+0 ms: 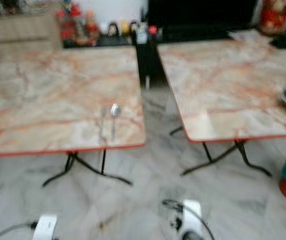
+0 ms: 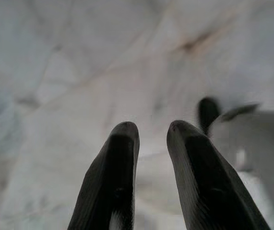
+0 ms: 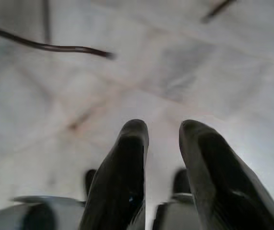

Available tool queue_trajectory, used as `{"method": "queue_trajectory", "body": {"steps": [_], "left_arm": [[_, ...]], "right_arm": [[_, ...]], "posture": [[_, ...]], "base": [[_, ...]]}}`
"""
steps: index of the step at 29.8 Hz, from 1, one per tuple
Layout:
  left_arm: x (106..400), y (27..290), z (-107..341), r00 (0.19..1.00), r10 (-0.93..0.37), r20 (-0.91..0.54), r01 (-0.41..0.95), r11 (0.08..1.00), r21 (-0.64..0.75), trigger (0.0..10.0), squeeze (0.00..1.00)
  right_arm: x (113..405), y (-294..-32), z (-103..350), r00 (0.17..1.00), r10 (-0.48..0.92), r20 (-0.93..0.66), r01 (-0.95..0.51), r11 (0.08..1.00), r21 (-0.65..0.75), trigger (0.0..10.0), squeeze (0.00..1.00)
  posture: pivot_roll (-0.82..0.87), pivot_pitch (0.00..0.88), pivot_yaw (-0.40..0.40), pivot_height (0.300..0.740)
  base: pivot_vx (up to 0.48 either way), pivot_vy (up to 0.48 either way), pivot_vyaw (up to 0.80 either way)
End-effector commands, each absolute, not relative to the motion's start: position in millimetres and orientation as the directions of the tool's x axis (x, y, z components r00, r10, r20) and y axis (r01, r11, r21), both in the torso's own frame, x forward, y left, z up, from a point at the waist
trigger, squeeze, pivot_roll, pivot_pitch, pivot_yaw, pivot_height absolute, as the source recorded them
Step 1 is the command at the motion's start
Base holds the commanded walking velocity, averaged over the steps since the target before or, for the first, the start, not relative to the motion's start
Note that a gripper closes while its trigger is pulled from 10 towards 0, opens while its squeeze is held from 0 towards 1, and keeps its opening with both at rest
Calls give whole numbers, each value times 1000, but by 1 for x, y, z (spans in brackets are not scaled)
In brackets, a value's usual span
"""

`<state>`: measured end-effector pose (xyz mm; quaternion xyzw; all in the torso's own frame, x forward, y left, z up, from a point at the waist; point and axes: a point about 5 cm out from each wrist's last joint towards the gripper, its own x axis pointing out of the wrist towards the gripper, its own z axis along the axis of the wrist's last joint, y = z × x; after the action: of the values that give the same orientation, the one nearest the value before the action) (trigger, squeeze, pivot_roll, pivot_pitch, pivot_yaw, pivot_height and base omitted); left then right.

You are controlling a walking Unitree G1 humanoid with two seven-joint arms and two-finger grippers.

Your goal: Setting the table

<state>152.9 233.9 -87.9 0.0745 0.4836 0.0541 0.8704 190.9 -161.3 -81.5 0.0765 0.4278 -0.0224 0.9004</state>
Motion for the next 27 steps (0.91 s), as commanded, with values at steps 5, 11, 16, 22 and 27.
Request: {"method": "queue_trajectory", "body": {"steps": [5,11,16,22,27], "left_arm": [[155,231,-88,531,160,-832,-3,982,187,10000,0],[156,231,-87,537,160,-828,-2,982,188,10000,0],[165,231,-83,572,165,-804,-12,981,193,10000,0],[183,230,-73,648,187,-738,-72,980,184,10000,0],[208,230,-54,775,218,-593,-154,975,158,10000,0]], "right_arm": [[187,-170,-83,627,2,-779,121,988,100,10000,0],[188,-169,-82,629,8,-777,115,988,102,10000,0],[189,-167,-82,633,22,-774,76,993,90,10000,0],[192,-165,-79,661,40,-749,56,993,102,10000,0],[208,-159,-69,729,70,-681,-27,997,75,10000,0]], "posture": [[18,0,63,740],[22,0,63,740],[32,0,65,740],[56,0,56,740],[61,0,55,740]], "base": [[0,409,0],[0,409,0],[0,140,0],[0,0,0],[0,0,0]]}}
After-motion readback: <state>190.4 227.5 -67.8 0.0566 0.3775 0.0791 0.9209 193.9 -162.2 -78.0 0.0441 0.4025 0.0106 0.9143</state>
